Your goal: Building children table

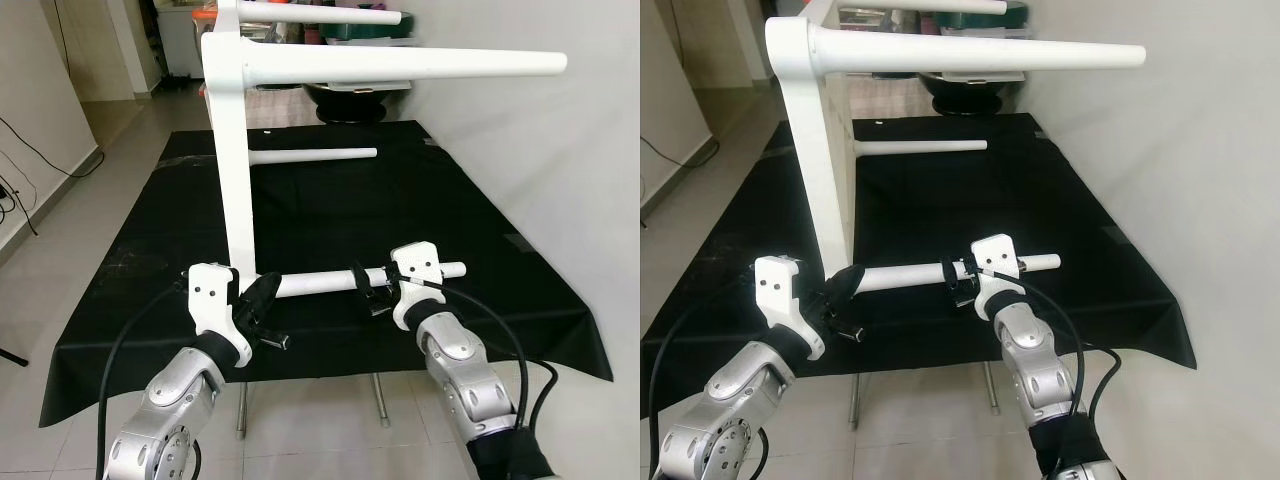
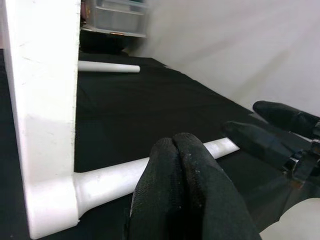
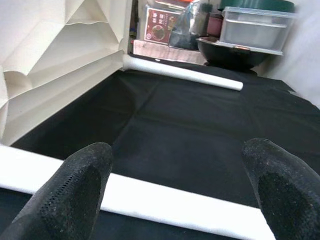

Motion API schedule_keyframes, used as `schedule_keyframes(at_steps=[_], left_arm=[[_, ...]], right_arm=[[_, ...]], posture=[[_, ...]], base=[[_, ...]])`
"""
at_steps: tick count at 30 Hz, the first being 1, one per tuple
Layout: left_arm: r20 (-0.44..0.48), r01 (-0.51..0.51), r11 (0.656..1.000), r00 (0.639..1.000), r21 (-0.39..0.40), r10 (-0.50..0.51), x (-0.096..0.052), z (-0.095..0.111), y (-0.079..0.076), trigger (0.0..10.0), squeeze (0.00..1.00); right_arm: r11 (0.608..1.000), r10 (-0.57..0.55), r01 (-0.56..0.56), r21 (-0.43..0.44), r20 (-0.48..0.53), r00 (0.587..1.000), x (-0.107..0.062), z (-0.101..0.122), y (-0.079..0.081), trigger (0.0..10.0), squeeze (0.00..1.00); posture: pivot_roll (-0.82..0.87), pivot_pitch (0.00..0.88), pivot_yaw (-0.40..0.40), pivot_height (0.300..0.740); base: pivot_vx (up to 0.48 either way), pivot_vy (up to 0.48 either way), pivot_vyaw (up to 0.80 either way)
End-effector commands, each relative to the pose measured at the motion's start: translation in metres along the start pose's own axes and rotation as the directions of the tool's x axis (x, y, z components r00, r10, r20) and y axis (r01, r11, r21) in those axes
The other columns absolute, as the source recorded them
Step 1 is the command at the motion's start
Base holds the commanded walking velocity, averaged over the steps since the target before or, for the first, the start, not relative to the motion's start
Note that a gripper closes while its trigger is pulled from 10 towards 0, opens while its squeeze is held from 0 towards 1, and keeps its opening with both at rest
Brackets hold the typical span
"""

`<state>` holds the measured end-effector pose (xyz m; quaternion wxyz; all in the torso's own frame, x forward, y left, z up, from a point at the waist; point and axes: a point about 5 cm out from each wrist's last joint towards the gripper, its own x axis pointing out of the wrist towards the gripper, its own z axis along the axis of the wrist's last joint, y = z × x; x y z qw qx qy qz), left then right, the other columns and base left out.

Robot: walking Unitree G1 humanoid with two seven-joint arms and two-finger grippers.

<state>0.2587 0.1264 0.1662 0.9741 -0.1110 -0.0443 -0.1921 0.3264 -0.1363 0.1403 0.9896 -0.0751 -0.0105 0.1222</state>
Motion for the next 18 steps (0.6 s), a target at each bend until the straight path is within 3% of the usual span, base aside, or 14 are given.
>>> schedule_keyframes(at_steps=[1,2,3,4,5,12,16,18], left_arm=[[0.008,-0.036,0.999,0.999,0.028,0.035,-0.001,0.001,0.002,0.0,0.00],[0.008,-0.036,0.999,0.999,0.028,0.035,-0.001,0.001,0.002,0.0,0.00],[0.008,-0.063,0.997,0.998,0.046,0.063,-0.002,0.002,0.004,6.5,0.00],[0.008,-0.063,0.997,0.998,0.046,0.063,-0.002,0.002,0.004,6.5,0.00],[0.009,-0.080,0.995,0.997,0.057,0.079,-0.002,0.002,0.005,10.0,0.00],[0.047,-0.161,0.986,0.986,0.044,0.159,-0.011,0.006,0.013,10.0,0.00],[0.034,-0.199,0.978,0.980,0.057,0.198,-0.013,0.004,0.018,10.0,0.00],[0.020,-0.215,0.975,0.977,0.059,0.214,-0.013,0.002,0.020,10.0,0.00]], right_arm=[[1.000,0.003,-0.003,0.002,-0.007,1.000,0.003,0.001,0.002,10.0,0.00],[1.000,0.003,-0.003,0.002,-0.007,1.000,0.003,0.001,0.002,10.0,0.00],[1.000,0.005,-0.005,0.002,-0.004,1.000,0.004,0.001,0.002,10.0,0.00],[1.000,0.005,-0.005,0.002,-0.004,1.000,0.004,0.001,0.002,10.0,0.00],[1.000,0.006,-0.006,0.003,-0.001,1.000,0.004,0.001,0.002,10.0,0.00],[1.000,0.031,-0.031,-0.001,0.017,0.999,0.004,0.004,0.005,10.0,0.00],[0.999,0.045,-0.045,-0.011,0.028,0.999,0.005,0.006,0.007,10.0,0.00],[0.999,0.045,-0.045,-0.011,0.029,0.999,0.005,0.007,0.007,10.0,0.00]], posture=[[0.02,0.019,-0.013,0.740],[0.02,0.019,-0.013,0.740],[0.02,0.020,-0.012,0.740],[0.02,0.020,-0.012,0.740],[0.02,0.020,-0.013,0.740],[0.03,0.020,-0.017,0.740],[0.04,0.016,-0.013,0.740],[0.04,0.017,-0.012,0.740]], base=[[0.000,0.000,0.00],[0.000,0.000,0.00],[0.000,0.000,0.00],[0.000,0.000,0.00],[0.000,0.000,0.00],[0.000,0.000,0.00],[0.000,-0.471,0.00],[0.000,0.000,0.00]])
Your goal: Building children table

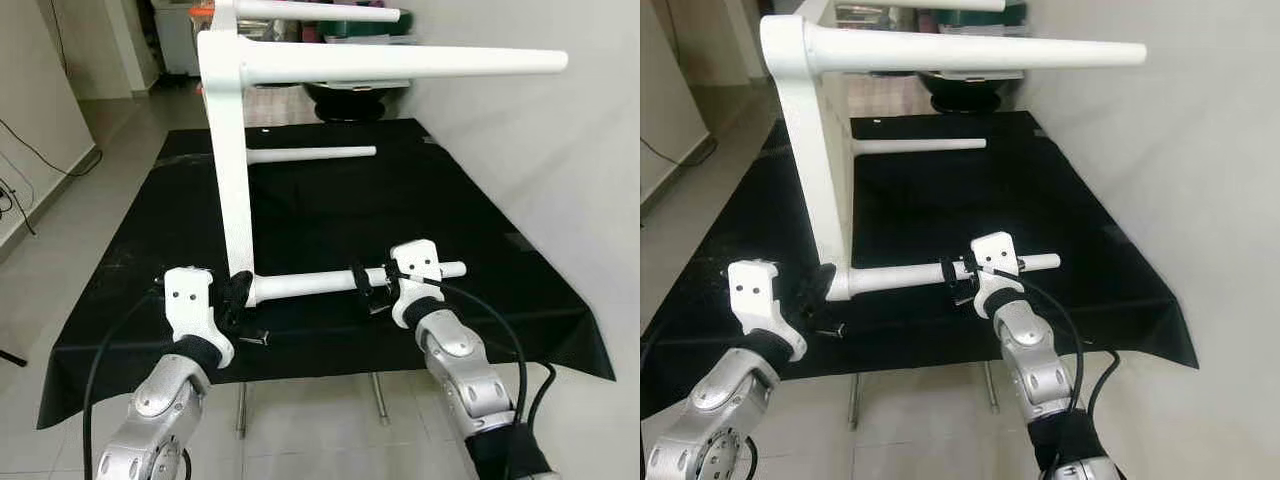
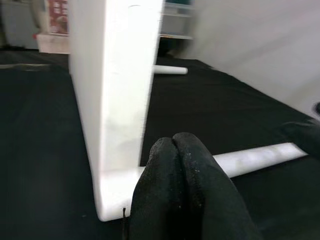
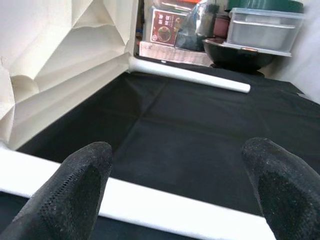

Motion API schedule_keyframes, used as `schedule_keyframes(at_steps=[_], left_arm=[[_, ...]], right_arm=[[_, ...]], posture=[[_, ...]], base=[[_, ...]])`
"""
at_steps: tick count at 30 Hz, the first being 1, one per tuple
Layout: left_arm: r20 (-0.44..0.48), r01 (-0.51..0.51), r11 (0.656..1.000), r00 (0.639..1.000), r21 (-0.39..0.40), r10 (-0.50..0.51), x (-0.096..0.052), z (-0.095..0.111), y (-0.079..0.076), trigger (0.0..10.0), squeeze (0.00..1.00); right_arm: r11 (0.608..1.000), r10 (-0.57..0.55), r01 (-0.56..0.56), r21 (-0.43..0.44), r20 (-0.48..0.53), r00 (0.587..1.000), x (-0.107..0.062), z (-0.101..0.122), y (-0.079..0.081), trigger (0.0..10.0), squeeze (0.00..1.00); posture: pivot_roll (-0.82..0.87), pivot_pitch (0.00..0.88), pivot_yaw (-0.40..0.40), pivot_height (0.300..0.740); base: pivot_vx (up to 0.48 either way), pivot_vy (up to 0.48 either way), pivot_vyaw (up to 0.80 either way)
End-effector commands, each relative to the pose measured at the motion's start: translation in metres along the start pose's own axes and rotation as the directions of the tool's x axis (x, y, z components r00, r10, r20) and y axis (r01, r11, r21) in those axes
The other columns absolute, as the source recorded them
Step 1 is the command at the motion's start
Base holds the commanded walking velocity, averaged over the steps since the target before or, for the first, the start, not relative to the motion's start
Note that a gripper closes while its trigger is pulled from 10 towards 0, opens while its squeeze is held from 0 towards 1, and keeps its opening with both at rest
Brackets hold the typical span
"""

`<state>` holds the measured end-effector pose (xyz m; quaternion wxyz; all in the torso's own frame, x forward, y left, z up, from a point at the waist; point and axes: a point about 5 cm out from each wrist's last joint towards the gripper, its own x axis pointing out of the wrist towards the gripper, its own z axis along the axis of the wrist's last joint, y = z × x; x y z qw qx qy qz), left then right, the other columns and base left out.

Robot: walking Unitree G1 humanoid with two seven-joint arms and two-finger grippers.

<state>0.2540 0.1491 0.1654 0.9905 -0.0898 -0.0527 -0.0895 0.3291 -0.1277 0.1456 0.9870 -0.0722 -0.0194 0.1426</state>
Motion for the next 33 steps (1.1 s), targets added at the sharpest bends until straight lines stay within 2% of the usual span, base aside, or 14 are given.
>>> schedule_keyframes(at_steps=[1,4,7,13,16,17,23,24,28,30,32,33], left_arm=[[-0.026,-0.022,1.000,0.999,0.005,0.022,0.001,-0.004,0.002,10.0,0.00],[-0.048,-0.021,0.999,0.999,0.041,0.023,0.002,-0.006,0.000,10.0,0.00],[-0.049,-0.021,0.999,0.999,0.045,0.024,0.002,-0.006,0.000,10.0,0.00],[-0.013,-0.026,1.000,1.000,0.007,0.026,0.001,0.000,0.001,10.0,0.00],[-0.009,-0.019,1.000,1.000,0.005,0.019,0.001,0.001,0.001,10.0,0.00],[-0.003,-0.008,1.000,1.000,0.006,0.008,0.002,0.002,0.000,10.0,0.00],[-0.002,0.005,1.000,1.000,0.013,-0.005,0.004,0.003,-0.001,10.0,0.00],[-0.010,0.059,0.998,0.998,0.007,-0.059,0.004,0.004,-0.006,10.0,0.00],[-0.017,0.104,0.995,0.994,-0.003,-0.104,0.004,0.004,-0.011,10.0,0.00],[-0.036,0.218,0.976,0.975,-0.022,-0.219,0.003,0.003,-0.023,10.0,0.00],[-0.036,0.218,0.976,0.975,-0.022,-0.219,0.003,0.003,-0.023,10.0,0.00],[-0.043,0.281,0.959,0.958,-0.044,-0.283,0.002,0.003,-0.030,10.0,0.00]], right_arm=[[1.000,0.006,-0.006,-0.014,0.008,1.000,0.000,0.000,0.001,10.0,0.00],[1.000,0.005,-0.004,-0.012,0.010,1.000,0.000,0.001,0.000,10.0,0.00],[1.000,0.005,-0.004,-0.012,0.010,1.000,0.000,0.001,0.000,10.0,0.00],[0.998,0.029,-0.024,-0.053,0.085,0.996,0.003,0.019,-0.011,10.0,0.00],[0.999,0.034,-0.031,-0.039,0.093,0.995,0.003,0.021,-0.013,10.0,0.00],[0.999,0.033,-0.032,-0.004,0.121,0.992,0.004,0.025,-0.016,10.0,0.00],[1.000,-0.020,0.021,-0.006,0.101,0.995,0.004,0.023,-0.020,10.0,0.00],[1.000,-0.016,0.017,-0.011,0.105,0.994,0.005,0.023,-0.016,10.0,0.00],[0.999,-0.019,0.021,-0.025,0.101,0.995,0.006,0.022,-0.013,10.0,0.00],[1.000,0.004,-0.005,0.005,0.099,0.995,0.006,0.021,-0.007,10.0,0.00],[1.000,0.004,-0.005,0.005,0.099,0.995,0.006,0.021,-0.007,10.0,0.00],[1.000,0.014,-0.016,0.015,0.100,0.995,0.006,0.021,-0.005,10.0,0.00]], posture=[[0.04,0.017,-0.012,0.740],[0.04,0.016,-0.014,0.740],[0.04,0.016,-0.014,0.740],[0.04,0.016,-0.014,0.740],[0.04,0.016,-0.014,0.740],[0.04,0.011,-0.016,0.740],[0.04,0.007,-0.016,0.740],[0.04,0.005,-0.016,0.740],[0.04,0.005,-0.016,0.740],[0.04,0.003,-0.017,0.740],[0.04,0.003,-0.017,0.740],[0.04,0.003,-0.017,0.740]], base=[[0.000,0.000,0.00],[0.000,0.000,0.00],[0.000,0.000,0.00],[0.000,0.000,0.00],[0.000,0.000,0.00],[0.322,0.000,0.80],[0.351,0.000,0.13],[0.356,0.000,0.00],[0.356,0.000,0.00],[0.352,0.000,0.00],[0.352,0.000,0.00],[0.304,0.000,0.00]])
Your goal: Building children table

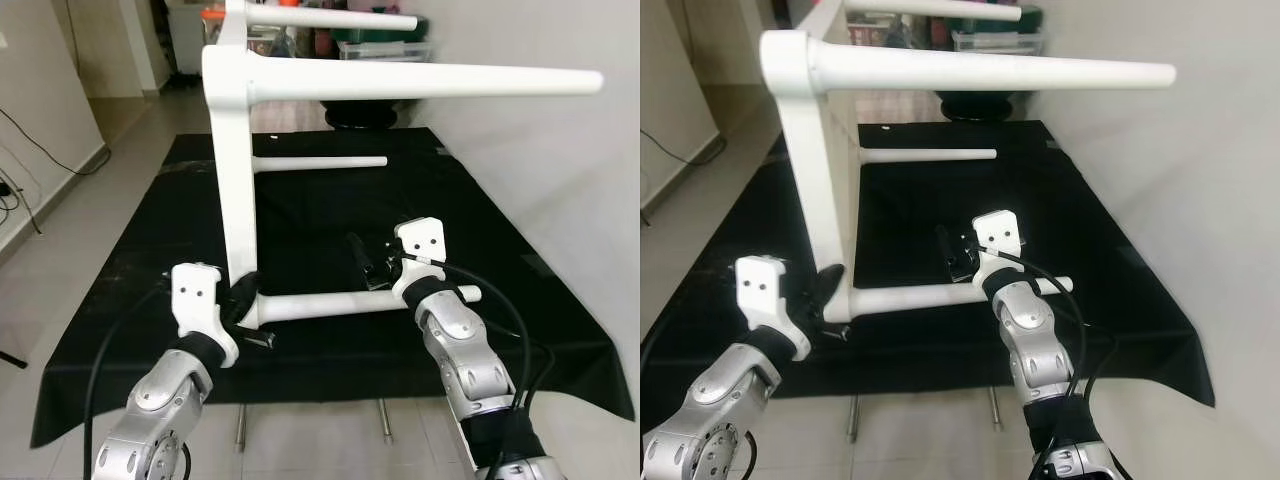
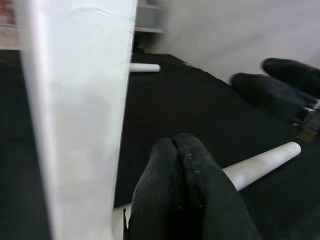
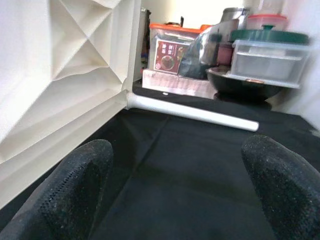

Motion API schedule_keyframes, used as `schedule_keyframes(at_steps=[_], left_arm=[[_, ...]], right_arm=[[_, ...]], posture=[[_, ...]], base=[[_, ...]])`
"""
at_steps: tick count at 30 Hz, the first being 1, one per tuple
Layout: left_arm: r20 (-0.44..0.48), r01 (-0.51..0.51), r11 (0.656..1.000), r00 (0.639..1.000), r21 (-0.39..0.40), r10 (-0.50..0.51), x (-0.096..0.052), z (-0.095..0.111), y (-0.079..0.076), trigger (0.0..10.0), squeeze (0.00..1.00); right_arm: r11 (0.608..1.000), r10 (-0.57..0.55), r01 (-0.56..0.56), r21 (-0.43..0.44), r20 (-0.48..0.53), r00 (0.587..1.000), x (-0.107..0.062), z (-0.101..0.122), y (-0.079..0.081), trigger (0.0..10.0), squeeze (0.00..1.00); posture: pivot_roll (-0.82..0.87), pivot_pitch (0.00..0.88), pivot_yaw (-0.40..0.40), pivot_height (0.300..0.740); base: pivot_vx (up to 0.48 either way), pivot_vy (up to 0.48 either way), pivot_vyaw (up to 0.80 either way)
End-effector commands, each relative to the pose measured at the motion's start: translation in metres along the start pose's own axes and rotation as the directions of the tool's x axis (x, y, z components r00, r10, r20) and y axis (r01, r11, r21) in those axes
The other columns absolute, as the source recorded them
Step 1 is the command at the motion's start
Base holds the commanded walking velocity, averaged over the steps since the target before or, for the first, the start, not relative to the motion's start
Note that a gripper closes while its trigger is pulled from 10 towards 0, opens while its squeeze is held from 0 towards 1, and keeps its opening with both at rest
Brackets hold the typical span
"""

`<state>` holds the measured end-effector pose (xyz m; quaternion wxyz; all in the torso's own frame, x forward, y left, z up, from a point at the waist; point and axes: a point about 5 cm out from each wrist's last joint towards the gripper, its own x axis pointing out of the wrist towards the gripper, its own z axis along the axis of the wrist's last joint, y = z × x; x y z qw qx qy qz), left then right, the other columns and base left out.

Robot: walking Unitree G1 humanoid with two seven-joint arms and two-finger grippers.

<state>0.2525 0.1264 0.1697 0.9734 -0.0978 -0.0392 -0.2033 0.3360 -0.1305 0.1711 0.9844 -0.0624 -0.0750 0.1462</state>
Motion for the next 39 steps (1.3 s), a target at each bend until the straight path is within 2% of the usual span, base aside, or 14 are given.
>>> schedule_keyframes(at_steps=[1,3,4,6,9,19,21,25,27,30,32,34,37,39], left_arm=[[-0.005,0.060,0.998,0.998,-0.004,-0.060,0.000,0.002,-0.007,10.0,0.00],[-0.035,0.189,0.982,0.981,-0.013,-0.189,0.000,0.002,-0.020,10.0,0.00],[-0.035,0.189,0.982,0.981,-0.013,-0.189,0.000,0.002,-0.020,10.0,0.00],[-0.051,0.285,0.958,0.957,-0.009,-0.285,-0.002,0.002,-0.029,10.0,0.00],[-0.048,0.302,0.953,0.953,0.017,-0.301,-0.002,0.004,-0.031,10.0,0.00],[-0.012,0.077,0.996,0.997,0.050,-0.077,0.009,0.005,-0.015,10.0,0.00],[-0.052,-0.011,0.998,0.999,0.064,0.014,0.012,-0.001,-0.011,10.0,0.00],[-0.092,-0.061,0.997,0.994,0.054,0.066,0.014,-0.009,-0.012,10.0,0.00],[-0.126,-0.165,0.984,0.977,0.060,0.172,0.017,-0.014,-0.007,10.0,0.00],[-0.129,-0.211,0.975,0.967,0.067,0.218,0.018,-0.015,-0.004,10.0,0.00],[-0.142,-0.276,0.957,0.948,0.087,0.286,0.022,-0.019,0.004,10.0,0.00],[-0.138,-0.311,0.944,0.936,0.107,0.324,0.026,-0.020,0.009,10.0,0.00],[-0.139,-0.327,0.938,0.930,0.113,0.341,0.028,-0.021,0.012,10.0,0.00],[-0.175,-0.347,0.928,0.914,0.136,0.367,0.033,-0.027,0.016,10.0,0.00]], right_arm=[[1.000,0.015,-0.015,0.013,-0.013,1.000,-0.001,-0.003,0.003,10.0,0.00],[0.999,0.023,-0.022,0.023,-0.013,1.000,-0.001,-0.003,0.005,10.0,0.00],[0.999,0.023,-0.022,0.023,-0.013,1.000,-0.001,-0.003,0.005,10.0,0.00],[0.999,0.022,-0.022,0.026,-0.013,1.000,-0.001,-0.003,0.004,10.0,0.00],[0.999,0.020,-0.020,0.028,-0.012,1.000,-0.001,-0.003,0.004,10.0,0.00],[0.999,0.032,-0.032,0.021,-0.008,0.999,-0.001,-0.002,0.005,10.0,0.00],[0.999,0.049,-0.049,-0.017,0.000,0.999,-0.001,0.000,0.004,10.0,0.00],[0.989,0.091,-0.088,-0.115,0.023,0.996,0.000,0.008,-0.002,10.0,0.00],[0.957,0.132,-0.109,-0.270,0.068,0.989,-0.001,0.026,-0.020,10.0,0.00],[0.938,0.145,-0.109,-0.330,0.087,0.986,-0.002,0.035,-0.029,10.0,0.00],[0.882,0.166,-0.088,-0.463,0.129,0.978,-0.011,0.064,-0.059,10.0,0.00],[0.826,0.211,-0.109,-0.552,0.123,0.970,-0.021,0.082,-0.073,10.0,0.00],[0.801,0.251,-0.151,-0.580,0.095,0.963,-0.027,0.085,-0.074,10.0,0.00],[0.715,0.367,-0.303,-0.630,-0.031,0.930,-0.047,0.088,-0.073,10.0,0.00]], posture=[[0.04,0.003,-0.017,0.740],[0.04,0.005,-0.017,0.740],[0.04,0.005,-0.017,0.740],[0.03,0.009,-0.015,0.740],[0.03,0.009,-0.015,0.740],[0.04,0.016,-0.020,0.740],[0.04,0.017,-0.022,0.740],[0.04,0.017,-0.022,0.740],[0.03,0.017,-0.019,0.740],[0.03,0.017,-0.019,0.740],[-0.01,0.020,-0.005,0.740],[-0.02,0.021,0.004,0.740],[-0.02,0.021,0.004,0.740],[-0.06,0.028,0.024,0.740]], base=[[0.304,0.000,0.00],[0.000,0.000,0.00],[0.000,0.000,0.00],[0.000,0.000,0.00],[0.000,0.000,0.00],[0.000,0.000,0.00],[0.000,0.000,0.00],[0.000,0.000,0.00],[0.000,0.000,0.00],[0.000,0.000,0.00],[0.000,0.000,0.00],[0.000,0.000,0.00],[0.000,0.000,0.00],[0.000,0.000,0.00]])
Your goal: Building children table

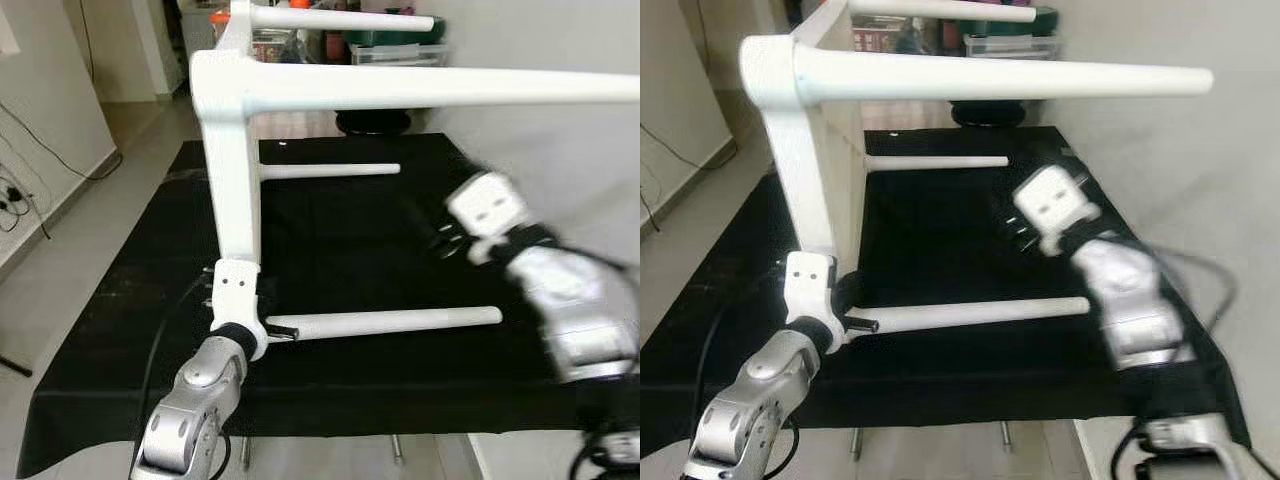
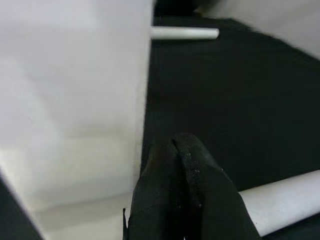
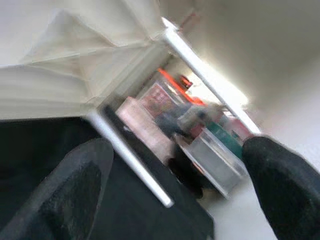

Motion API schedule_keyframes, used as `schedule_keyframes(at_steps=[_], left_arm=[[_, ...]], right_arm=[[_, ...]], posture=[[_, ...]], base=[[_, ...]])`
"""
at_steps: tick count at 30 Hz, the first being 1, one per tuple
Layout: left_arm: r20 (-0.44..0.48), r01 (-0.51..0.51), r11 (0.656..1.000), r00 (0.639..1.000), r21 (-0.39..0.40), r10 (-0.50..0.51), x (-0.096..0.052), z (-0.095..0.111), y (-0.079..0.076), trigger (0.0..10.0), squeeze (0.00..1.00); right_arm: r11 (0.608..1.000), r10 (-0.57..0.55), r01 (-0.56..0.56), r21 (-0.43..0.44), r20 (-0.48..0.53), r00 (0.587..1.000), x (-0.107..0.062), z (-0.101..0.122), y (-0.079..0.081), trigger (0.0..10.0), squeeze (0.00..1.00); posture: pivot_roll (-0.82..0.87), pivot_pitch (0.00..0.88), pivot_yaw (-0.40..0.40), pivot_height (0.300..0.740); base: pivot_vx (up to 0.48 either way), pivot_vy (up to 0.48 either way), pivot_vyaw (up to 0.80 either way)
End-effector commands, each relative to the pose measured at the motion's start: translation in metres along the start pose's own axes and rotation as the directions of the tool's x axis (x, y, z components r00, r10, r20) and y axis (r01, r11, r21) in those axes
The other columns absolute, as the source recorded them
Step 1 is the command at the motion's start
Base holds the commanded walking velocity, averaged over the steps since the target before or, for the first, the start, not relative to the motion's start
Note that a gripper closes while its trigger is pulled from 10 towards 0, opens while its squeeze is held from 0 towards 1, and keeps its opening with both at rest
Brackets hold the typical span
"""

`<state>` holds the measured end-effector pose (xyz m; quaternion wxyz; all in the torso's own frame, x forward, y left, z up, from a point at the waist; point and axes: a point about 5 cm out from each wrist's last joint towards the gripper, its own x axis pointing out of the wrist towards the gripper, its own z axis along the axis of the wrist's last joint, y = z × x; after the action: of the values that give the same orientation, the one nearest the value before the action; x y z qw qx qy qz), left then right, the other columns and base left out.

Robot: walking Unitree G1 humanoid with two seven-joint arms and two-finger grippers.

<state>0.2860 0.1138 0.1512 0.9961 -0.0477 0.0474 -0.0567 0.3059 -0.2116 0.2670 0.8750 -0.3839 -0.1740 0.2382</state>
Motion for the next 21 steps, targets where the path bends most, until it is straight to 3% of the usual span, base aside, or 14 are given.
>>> schedule_keyframes(at_steps=[1,3,7,8,9,11,14,15,16,17,18,20,21], left_arm=[[-0.034,-0.059,0.998,0.998,0.026,0.060,0.004,-0.006,0.010,10.0,0.00],[-0.050,-0.060,0.998,0.997,0.036,0.062,0.008,-0.008,0.010,10.0,0.00],[-0.047,-0.058,0.997,0.997,0.046,0.061,0.013,-0.007,0.010,10.0,0.00],[-0.042,-0.060,0.996,0.997,0.059,0.062,0.016,-0.006,0.011,10.0,0.00],[-0.041,-0.063,0.996,0.997,0.070,0.066,0.019,-0.005,0.012,10.0,0.00],[-0.041,-0.067,0.995,0.997,0.077,0.070,0.021,-0.005,0.012,10.0,0.00],[-0.037,-0.079,0.994,0.996,0.081,0.082,0.025,-0.004,0.016,10.0,0.00],[-0.035,-0.082,0.993,0.996,0.080,0.085,0.025,-0.003,0.016,10.0,0.00],[-0.035,-0.082,0.993,0.996,0.080,0.085,0.025,-0.003,0.016,10.0,0.00],[-0.034,-0.084,0.993,0.996,0.078,0.087,0.026,-0.003,0.017,10.0,0.00],[-0.034,-0.084,0.993,0.996,0.078,0.087,0.026,-0.003,0.017,10.0,0.00],[-0.027,-0.089,0.994,0.996,0.072,0.091,0.024,-0.004,0.016,10.0,0.00],[-0.027,-0.089,0.994,0.996,0.072,0.091,0.024,-0.004,0.016,10.0,0.00]], right_arm=[[0.993,0.118,-0.118,0.005,0.009,0.993,-0.004,0.005,0.010,10.0,0.00],[0.971,0.237,-0.238,-0.016,-0.020,0.971,-0.018,0.008,0.016,10.0,0.00],[0.947,0.321,-0.321,-0.009,-0.049,0.946,-0.035,0.011,0.018,10.0,0.00],[0.949,0.315,-0.315,-0.011,-0.038,0.949,-0.041,0.017,0.010,10.0,0.00],[0.962,0.272,-0.272,-0.031,-0.010,0.962,-0.042,0.026,-0.003,10.0,0.00],[0.970,0.241,-0.240,-0.045,0.013,0.970,-0.043,0.033,-0.013,10.0,0.00],[0.988,0.023,0.000,-0.153,0.155,0.988,-0.037,0.068,-0.057,10.0,0.00],[0.976,-0.027,0.063,-0.208,0.174,0.984,-0.038,0.075,-0.068,10.0,0.00],[0.976,-0.027,0.063,-0.208,0.174,0.984,-0.038,0.075,-0.068,10.0,0.00],[0.955,-0.061,0.109,-0.276,0.176,0.982,-0.040,0.080,-0.078,10.0,0.00],[0.955,-0.061,0.109,-0.276,0.176,0.982,-0.040,0.080,-0.078,10.0,0.00],[0.913,-0.087,0.144,-0.382,0.162,0.983,-0.045,0.088,-0.095,10.0,0.00],[0.913,-0.087,0.144,-0.382,0.162,0.983,-0.045,0.088,-0.095,10.0,0.00]], posture=[[-0.06,0.028,0.024,0.740],[-0.08,0.035,0.035,0.740],[-0.09,0.037,0.043,0.740],[-0.10,0.041,0.056,0.740],[-0.11,0.042,0.063,0.740],[-0.11,0.042,0.063,0.740],[-0.12,0.037,0.074,0.740],[-0.12,0.035,0.070,0.740],[-0.12,0.035,0.070,0.740],[-0.12,0.035,0.070,0.740],[-0.12,0.035,0.070,0.740],[-0.12,0.028,0.060,0.740],[-0.12,0.028,0.060,0.740]], base=[[0.000,0.000,0.00],[0.000,0.000,0.00],[0.000,0.000,0.00],[0.000,0.000,0.00],[0.000,0.000,0.00],[0.000,0.000,0.00],[0.000,0.000,0.00],[0.000,0.000,0.00],[0.000,0.000,0.00],[0.000,0.000,0.00],[0.000,0.000,0.00],[0.000,0.000,0.00],[0.000,0.000,0.00]])
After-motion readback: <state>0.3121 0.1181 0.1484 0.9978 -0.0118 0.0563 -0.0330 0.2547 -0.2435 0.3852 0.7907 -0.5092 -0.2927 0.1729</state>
